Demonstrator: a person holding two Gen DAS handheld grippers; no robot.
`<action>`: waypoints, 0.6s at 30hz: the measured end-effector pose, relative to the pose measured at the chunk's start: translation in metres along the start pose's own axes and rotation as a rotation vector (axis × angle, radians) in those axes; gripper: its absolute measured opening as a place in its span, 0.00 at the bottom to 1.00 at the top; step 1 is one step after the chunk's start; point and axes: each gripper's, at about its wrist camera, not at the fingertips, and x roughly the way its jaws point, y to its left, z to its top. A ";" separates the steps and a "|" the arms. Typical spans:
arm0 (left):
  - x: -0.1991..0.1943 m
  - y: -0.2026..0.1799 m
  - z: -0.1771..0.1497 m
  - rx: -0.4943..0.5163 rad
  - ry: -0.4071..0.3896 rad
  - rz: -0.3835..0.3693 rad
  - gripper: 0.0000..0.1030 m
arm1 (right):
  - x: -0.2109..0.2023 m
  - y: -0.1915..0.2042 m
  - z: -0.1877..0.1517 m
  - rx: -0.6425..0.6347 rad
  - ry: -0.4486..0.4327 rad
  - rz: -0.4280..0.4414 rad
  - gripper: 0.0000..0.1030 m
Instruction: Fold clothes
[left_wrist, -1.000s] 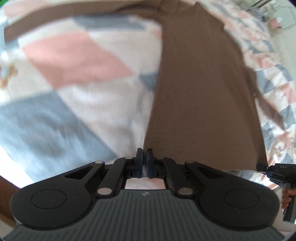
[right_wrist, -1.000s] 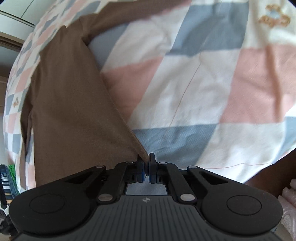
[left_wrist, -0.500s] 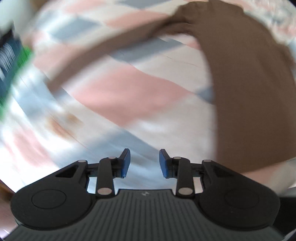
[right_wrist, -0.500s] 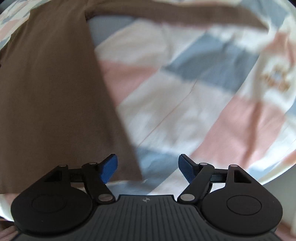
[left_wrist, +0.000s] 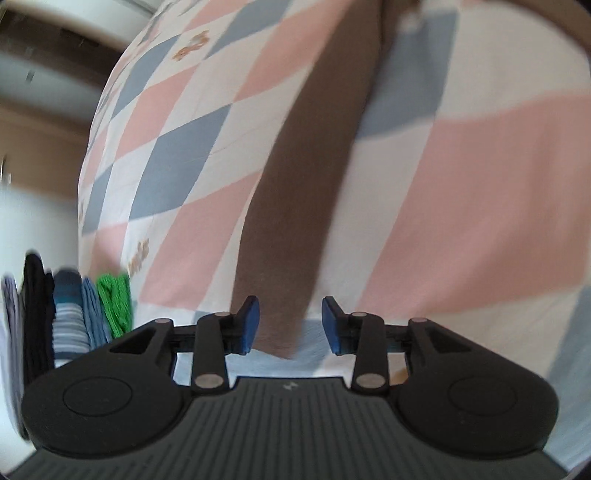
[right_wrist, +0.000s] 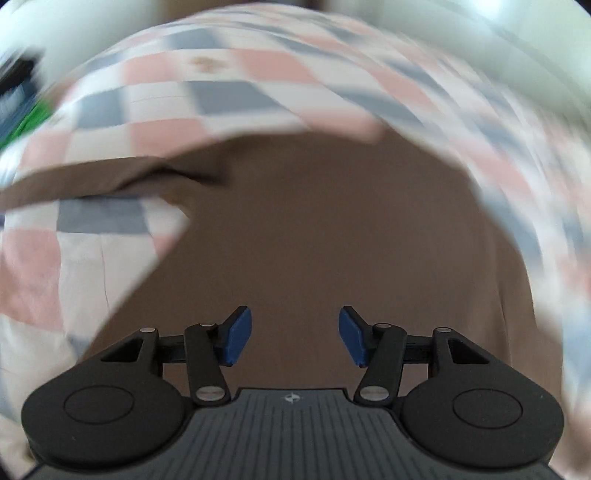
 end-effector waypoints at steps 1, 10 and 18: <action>0.005 -0.004 -0.003 0.043 -0.009 0.006 0.31 | 0.010 0.011 0.015 -0.090 -0.021 -0.008 0.52; 0.002 0.075 -0.022 -0.200 -0.093 -0.270 0.02 | 0.113 0.090 0.093 -0.862 -0.131 0.023 0.14; 0.067 0.214 -0.109 -1.204 0.107 -0.499 0.01 | 0.183 0.071 0.189 -0.320 -0.049 0.085 0.22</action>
